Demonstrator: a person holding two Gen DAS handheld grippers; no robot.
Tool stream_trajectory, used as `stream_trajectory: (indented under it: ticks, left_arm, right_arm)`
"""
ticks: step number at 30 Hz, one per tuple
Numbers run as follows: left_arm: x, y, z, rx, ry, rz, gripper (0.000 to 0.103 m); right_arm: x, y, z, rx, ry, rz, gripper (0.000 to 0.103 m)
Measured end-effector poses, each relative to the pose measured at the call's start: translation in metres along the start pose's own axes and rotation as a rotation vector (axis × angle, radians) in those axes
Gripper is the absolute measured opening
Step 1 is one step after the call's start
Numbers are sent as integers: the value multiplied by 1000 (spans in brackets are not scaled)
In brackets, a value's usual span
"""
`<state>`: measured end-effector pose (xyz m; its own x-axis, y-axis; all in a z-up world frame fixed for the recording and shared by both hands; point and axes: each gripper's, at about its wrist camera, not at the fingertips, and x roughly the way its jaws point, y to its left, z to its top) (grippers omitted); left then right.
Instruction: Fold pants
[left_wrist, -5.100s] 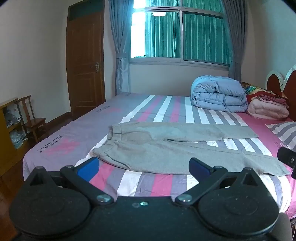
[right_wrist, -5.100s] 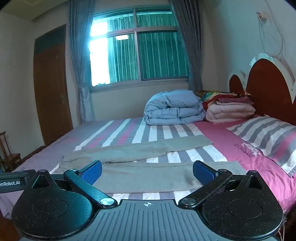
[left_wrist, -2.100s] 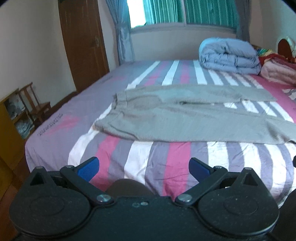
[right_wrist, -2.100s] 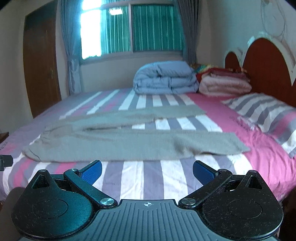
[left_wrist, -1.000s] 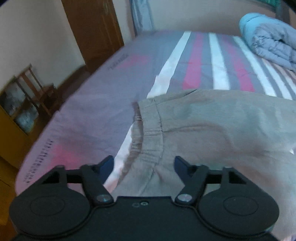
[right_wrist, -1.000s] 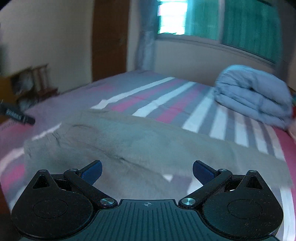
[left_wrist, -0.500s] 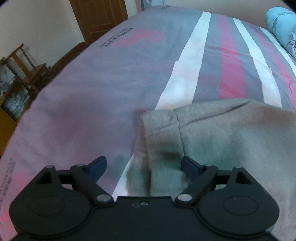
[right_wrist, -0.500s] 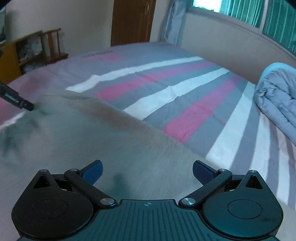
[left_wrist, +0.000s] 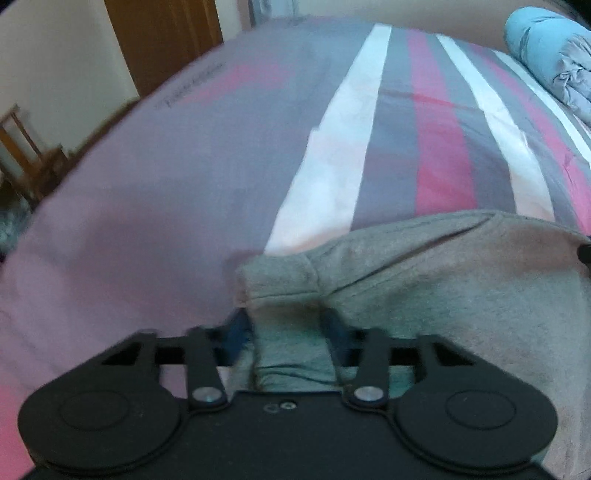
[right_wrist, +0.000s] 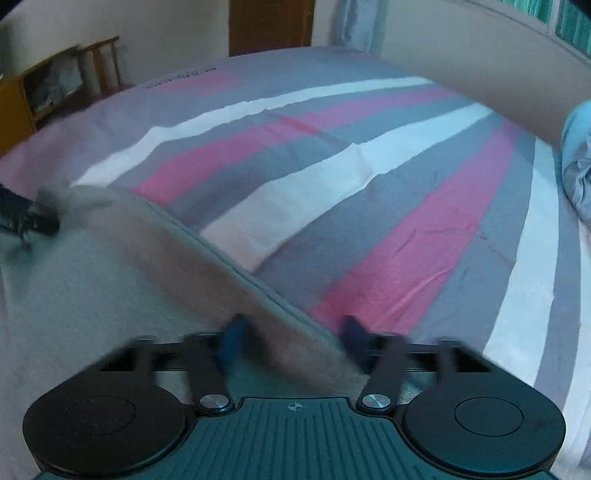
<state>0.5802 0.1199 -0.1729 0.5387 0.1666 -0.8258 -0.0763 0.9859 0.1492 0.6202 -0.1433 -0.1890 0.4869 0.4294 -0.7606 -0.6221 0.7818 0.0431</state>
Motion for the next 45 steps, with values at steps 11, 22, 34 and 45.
stream_trajectory:
  ticks: [11, 22, 34, 45]
  left_arm:
    - [-128, 40, -64, -14, -112, -102, 4]
    - [-159, 57, -195, -127, 105, -123, 19]
    - [-168, 83, -188, -580, 177, -388, 37]
    - [-126, 78, -196, -766, 232, -424, 32]
  right_arm:
    - [-148, 78, -53, -122, -174, -57, 5]
    - [-193, 172, -201, 38, -38, 19, 6]
    - [-221, 105, -250, 768, -41, 116, 63]
    - [-206, 100, -245, 956, -47, 193, 63]
